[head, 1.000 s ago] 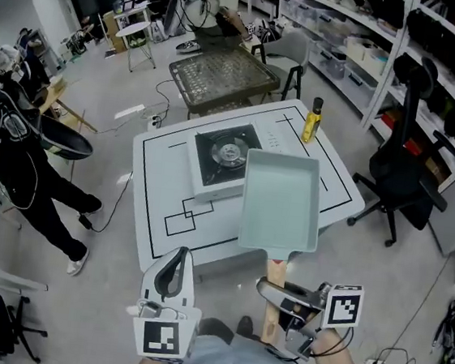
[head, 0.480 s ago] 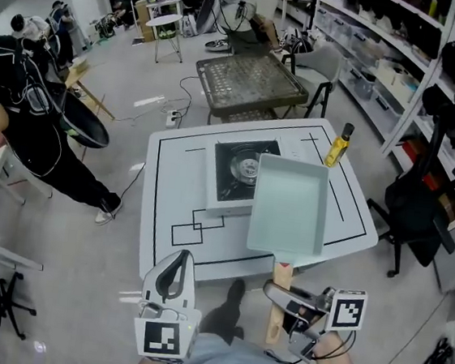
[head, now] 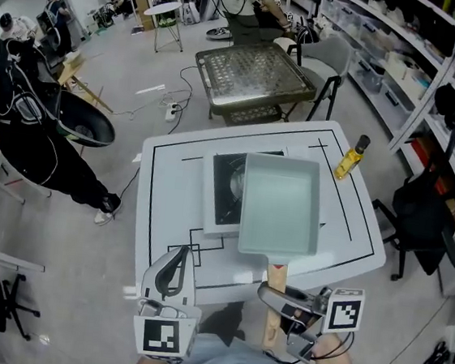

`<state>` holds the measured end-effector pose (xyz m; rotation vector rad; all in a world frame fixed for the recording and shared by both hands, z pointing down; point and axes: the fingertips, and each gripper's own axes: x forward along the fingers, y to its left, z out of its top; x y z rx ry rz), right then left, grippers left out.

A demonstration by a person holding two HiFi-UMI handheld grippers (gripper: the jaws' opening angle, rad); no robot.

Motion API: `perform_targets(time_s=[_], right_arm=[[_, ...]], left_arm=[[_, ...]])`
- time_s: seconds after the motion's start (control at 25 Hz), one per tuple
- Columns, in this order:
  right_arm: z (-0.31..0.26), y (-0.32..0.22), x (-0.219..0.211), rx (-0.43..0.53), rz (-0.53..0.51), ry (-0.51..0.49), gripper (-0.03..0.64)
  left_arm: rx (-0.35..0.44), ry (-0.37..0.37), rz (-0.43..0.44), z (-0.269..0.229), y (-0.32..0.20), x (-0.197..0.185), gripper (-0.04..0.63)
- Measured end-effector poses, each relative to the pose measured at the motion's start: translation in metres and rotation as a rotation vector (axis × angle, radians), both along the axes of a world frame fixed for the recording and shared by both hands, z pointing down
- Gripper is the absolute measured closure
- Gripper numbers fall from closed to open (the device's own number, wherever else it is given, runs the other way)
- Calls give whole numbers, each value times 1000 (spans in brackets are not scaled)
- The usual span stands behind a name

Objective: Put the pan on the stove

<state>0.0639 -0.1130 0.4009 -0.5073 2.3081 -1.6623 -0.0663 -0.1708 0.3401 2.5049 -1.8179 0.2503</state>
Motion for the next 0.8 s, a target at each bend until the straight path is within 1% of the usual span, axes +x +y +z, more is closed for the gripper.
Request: perform_targets(time_s=[0.28, 0.48, 0.8], right_arm=[[-9, -61, -7, 1, -22, 18, 469], [-16, -98, -9, 5, -42, 29, 469], [-13, -146, -10, -13, -73, 45, 469]], left_arm=[[-16, 5, -3, -6, -61, -5, 577], [-13, 21, -3, -10, -100, -6, 577], [-50, 38, -8, 1, -152, -6, 577]])
